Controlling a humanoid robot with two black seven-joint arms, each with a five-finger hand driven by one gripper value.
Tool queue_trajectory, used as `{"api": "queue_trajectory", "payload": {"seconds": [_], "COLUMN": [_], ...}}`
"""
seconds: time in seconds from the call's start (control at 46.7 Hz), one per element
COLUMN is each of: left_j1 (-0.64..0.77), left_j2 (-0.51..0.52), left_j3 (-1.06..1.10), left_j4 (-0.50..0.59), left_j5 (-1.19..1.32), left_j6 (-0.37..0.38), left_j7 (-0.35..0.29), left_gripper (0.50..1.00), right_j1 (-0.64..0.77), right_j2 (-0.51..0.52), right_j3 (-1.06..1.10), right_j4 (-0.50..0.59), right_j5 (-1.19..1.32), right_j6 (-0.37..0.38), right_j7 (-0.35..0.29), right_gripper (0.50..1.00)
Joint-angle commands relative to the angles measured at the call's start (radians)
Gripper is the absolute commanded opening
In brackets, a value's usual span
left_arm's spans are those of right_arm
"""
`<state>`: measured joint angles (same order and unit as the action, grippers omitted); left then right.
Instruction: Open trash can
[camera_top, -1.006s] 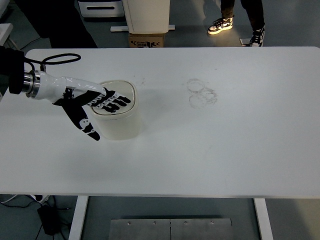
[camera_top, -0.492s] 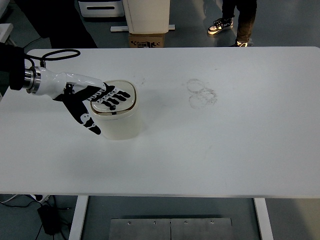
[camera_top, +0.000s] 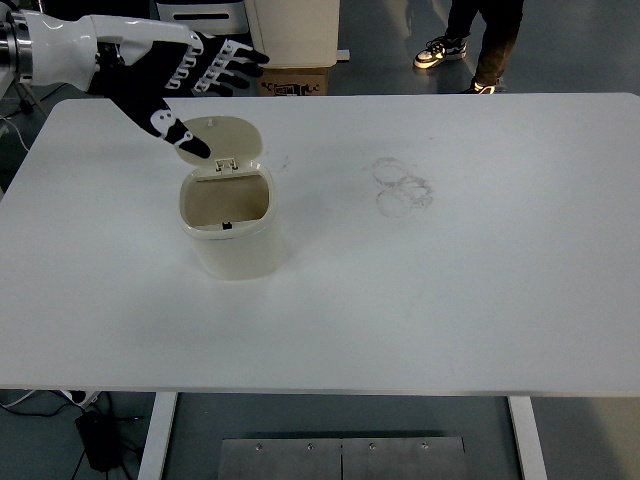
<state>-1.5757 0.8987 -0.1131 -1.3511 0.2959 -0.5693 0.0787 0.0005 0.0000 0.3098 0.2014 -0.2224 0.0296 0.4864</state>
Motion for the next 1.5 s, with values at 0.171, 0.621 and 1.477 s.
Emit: {"api": "queue_trajectory", "payload": {"seconds": [0.171,0.621,1.477], "left_j1": [0.029,0.258,0.623], "left_j2": [-0.027,-0.171,-0.544], "left_j3": [-0.036,-0.184,-0.597], "left_j4": [0.173,0.527,1.072], "left_j5": [-0.309,-0.587,-0.6], "left_j6": [0.038,0.063,0.029], "left_j7": [-0.025,-0.093,-0.114], "left_gripper": [1.0,1.0,1.0], "right_j1": [0.0,0.0,0.0], "right_j2": [0.0,0.0,0.0], "right_j3": [0.0,0.0,0.002], "right_j4": [0.001,0.001,0.001], "right_j5": [0.0,0.0,-0.002], "right_j6": [0.0,0.0,0.001], "right_j7": [0.0,0.0,-0.002], "right_gripper": [0.991,0.991,0.991]}}
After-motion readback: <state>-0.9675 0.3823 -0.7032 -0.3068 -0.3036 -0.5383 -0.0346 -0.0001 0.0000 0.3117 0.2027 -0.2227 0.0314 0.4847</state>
